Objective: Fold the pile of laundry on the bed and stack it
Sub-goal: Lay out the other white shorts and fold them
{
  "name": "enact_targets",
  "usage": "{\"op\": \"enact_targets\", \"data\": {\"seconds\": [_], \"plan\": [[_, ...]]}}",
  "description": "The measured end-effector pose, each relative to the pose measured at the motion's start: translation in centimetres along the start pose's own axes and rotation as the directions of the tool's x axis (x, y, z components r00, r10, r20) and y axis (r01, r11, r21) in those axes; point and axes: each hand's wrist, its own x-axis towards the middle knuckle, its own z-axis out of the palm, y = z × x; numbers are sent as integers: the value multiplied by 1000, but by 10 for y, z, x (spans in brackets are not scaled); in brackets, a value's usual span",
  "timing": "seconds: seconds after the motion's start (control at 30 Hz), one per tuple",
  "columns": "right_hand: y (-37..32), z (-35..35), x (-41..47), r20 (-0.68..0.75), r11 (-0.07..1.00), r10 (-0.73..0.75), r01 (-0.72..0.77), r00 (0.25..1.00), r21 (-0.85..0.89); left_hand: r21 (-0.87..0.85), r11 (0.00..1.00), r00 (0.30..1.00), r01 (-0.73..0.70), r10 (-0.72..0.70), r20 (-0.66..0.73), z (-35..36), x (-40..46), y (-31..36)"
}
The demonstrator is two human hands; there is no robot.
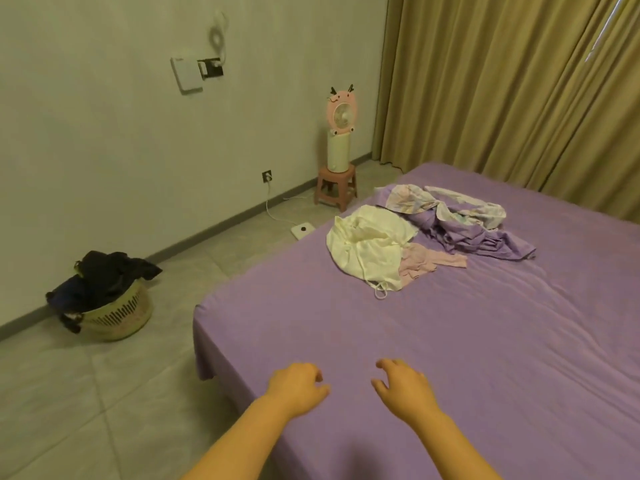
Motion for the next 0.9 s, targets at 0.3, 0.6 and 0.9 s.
{"op": "enact_targets", "data": {"seconds": [0.3,0.6,0.9], "plan": [[14,-61,113,52,998,39,-42,998,54,-85,996,999,-34,35,14,-71,112,2],[11,-131,254,-7,993,117,-118,993,-27,31,991,991,-131,131,8,-173,280,5],[7,-157,424,-14,974,212,-213,977,-74,26,962,962,-274,273,25,-240,474,-2]]}}
